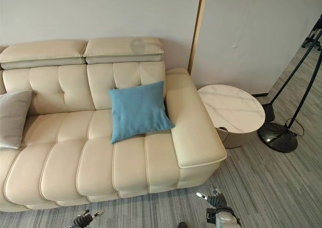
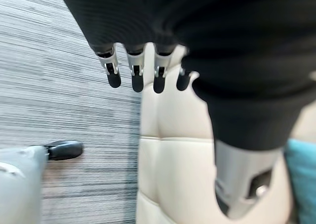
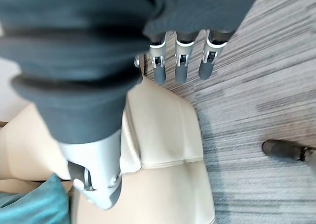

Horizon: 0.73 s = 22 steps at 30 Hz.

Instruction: Pick up all the scattered cushions and arrange them neatly on the sofa.

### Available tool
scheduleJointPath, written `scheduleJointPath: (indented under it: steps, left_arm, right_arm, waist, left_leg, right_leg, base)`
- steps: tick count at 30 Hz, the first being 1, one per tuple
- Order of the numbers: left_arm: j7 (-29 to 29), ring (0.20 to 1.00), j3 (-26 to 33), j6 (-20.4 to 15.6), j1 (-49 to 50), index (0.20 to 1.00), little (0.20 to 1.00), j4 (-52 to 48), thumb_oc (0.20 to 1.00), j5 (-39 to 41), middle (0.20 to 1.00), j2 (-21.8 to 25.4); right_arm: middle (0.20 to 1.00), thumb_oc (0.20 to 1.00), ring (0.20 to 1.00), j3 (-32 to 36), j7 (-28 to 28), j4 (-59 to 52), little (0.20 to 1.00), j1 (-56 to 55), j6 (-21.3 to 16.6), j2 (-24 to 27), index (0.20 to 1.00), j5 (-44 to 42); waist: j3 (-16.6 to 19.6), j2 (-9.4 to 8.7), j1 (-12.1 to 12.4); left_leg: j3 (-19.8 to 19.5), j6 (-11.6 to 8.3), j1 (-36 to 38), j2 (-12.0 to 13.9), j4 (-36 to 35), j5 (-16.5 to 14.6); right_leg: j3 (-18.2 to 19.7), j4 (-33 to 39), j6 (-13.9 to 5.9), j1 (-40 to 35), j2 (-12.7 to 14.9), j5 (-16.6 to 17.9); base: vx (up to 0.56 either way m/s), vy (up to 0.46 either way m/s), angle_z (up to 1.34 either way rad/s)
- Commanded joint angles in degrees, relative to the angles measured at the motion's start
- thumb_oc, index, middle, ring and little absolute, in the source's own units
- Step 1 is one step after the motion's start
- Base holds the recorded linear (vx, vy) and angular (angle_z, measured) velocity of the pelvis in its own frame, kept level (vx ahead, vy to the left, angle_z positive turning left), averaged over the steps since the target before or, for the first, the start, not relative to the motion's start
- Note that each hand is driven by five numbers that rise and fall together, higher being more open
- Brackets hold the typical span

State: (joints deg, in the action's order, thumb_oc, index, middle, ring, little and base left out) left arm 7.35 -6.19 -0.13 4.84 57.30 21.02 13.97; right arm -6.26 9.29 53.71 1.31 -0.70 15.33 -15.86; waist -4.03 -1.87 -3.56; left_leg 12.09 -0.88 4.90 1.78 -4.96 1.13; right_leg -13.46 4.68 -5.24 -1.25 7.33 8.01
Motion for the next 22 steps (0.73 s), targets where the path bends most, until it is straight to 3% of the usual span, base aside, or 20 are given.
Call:
scheduleJointPath:
  steps: [1,7,11,17,22]
  left_arm:
    - [0.0,1.0,1.3,-1.0,-3.5,1.0,1.0,1.3,1.0,-3.2,1.0,1.1]
    - [0.0,1.0,1.2,-1.1,-4.3,1.0,1.0,2.5,1.0,-5.4,1.0,2.7]
    - [-0.1,1.0,0.8,-1.5,-5.0,1.0,1.0,2.6,1.0,-6.2,1.0,3.7]
    - [-0.5,1.0,0.4,-1.7,-4.5,1.0,1.0,2.0,1.0,-5.8,1.0,2.7]
    - [-0.9,1.0,-0.5,-1.3,-4.0,1.0,1.0,2.3,1.0,-7.6,1.0,2.0]
  right_arm:
    - [1.0,1.0,1.0,-1.2,0.1,1.1,1.0,2.8,-1.2,-0.5,1.0,-0.3]
    - [1.0,1.0,1.0,-1.9,0.0,0.9,1.0,2.6,-1.1,-1.6,1.0,-0.1]
    - [1.0,1.0,1.0,-2.4,-0.1,0.9,1.0,2.3,-1.3,-2.2,1.0,-0.3]
    - [1.0,1.0,1.0,-2.4,0.0,1.8,1.0,2.4,-1.3,-1.7,1.0,-0.1]
    - [1.0,1.0,1.0,-2.6,-0.3,1.1,1.0,2.1,-1.5,-1.3,1.0,-0.3]
  waist:
    - [-1.2,-2.37,1.1]
    - [-3.2,-3.07,1.2]
    - [-3.8,-2.23,1.1]
    - [-1.8,-2.67,2.2]
    - [-0.9,-2.22,1.6]
  left_leg:
    - [-2.4,-0.49,-1.5,0.9,0.0,-2.5]
    - [-1.8,0.32,-2.0,0.7,0.0,-2.5]
    - [-1.5,0.91,-3.1,1.1,0.0,-1.7]
    - [-0.3,0.5,-4.0,0.5,0.0,-1.2]
    - [-0.4,-0.2,-3.4,1.1,0.0,-0.9]
  right_leg:
    - [1.3,-5.0,-2.98,2.4,0.2,-7.8]
    - [2.1,-10.6,-4.12,6.0,1.0,-7.5]
    - [4.3,-15.7,-4.16,7.2,0.5,-9.4]
    - [4.8,-6.2,-3.37,2.1,0.0,-9.9]
    - [4.4,-3.4,-2.94,0.2,-0.7,-9.6]
  base:
    - [-0.06,0.088,0.0]
    - [-0.08,0.058,-0.05]
    - [-0.11,0.015,-0.08]
    - [-0.03,-0.047,-0.11]
    - [0.03,-0.085,-0.09]
